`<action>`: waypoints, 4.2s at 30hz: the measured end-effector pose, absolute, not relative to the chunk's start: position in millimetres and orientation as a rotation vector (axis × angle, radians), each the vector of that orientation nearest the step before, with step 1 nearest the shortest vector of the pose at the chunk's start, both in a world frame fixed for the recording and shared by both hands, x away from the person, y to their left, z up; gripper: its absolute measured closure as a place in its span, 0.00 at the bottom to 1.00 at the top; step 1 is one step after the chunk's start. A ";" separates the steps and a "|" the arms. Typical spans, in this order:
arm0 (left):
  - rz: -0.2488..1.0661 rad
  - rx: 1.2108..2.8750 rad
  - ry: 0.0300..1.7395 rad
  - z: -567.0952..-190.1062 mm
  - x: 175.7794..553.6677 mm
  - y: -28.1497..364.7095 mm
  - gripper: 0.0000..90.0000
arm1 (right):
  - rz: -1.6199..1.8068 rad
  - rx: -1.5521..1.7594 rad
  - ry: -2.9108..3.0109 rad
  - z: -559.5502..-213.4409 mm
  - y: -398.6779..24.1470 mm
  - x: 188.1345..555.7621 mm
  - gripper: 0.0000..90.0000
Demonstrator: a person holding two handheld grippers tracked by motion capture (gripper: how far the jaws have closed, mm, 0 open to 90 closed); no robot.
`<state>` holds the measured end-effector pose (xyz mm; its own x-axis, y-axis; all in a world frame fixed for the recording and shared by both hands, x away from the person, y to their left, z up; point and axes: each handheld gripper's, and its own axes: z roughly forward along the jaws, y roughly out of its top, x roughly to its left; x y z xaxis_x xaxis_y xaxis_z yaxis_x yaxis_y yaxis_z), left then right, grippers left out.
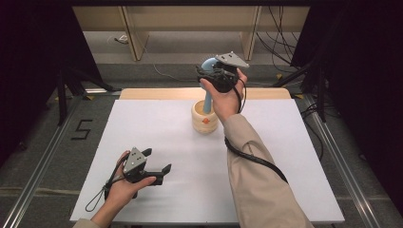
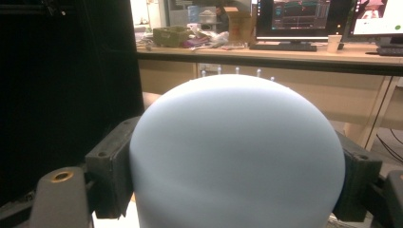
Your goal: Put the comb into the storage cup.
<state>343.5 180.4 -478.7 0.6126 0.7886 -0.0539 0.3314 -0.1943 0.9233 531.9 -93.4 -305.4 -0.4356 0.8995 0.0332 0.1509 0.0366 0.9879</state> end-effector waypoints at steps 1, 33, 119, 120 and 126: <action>0.541 1.781 0.912 -478.6 343.5 180.4 0.06 | 1.458 1.076 1.662 -305.7 -93.1 531.9 0.23; 0.537 1.782 0.914 -479.3 343.6 180.4 0.07 | 1.418 1.072 1.690 -326.7 -88.3 536.8 0.23; 0.533 1.786 0.911 -479.6 343.8 180.1 0.07 | 1.385 1.107 1.716 -357.0 -87.1 542.7 0.23; 0.532 1.786 0.912 -479.7 343.8 180.1 0.07 | 1.385 1.106 1.716 -357.5 -87.1 542.7 0.23; 0.532 1.787 0.912 -479.9 343.9 180.0 0.07 | 1.384 1.105 1.718 -361.1 -86.6 542.5 0.23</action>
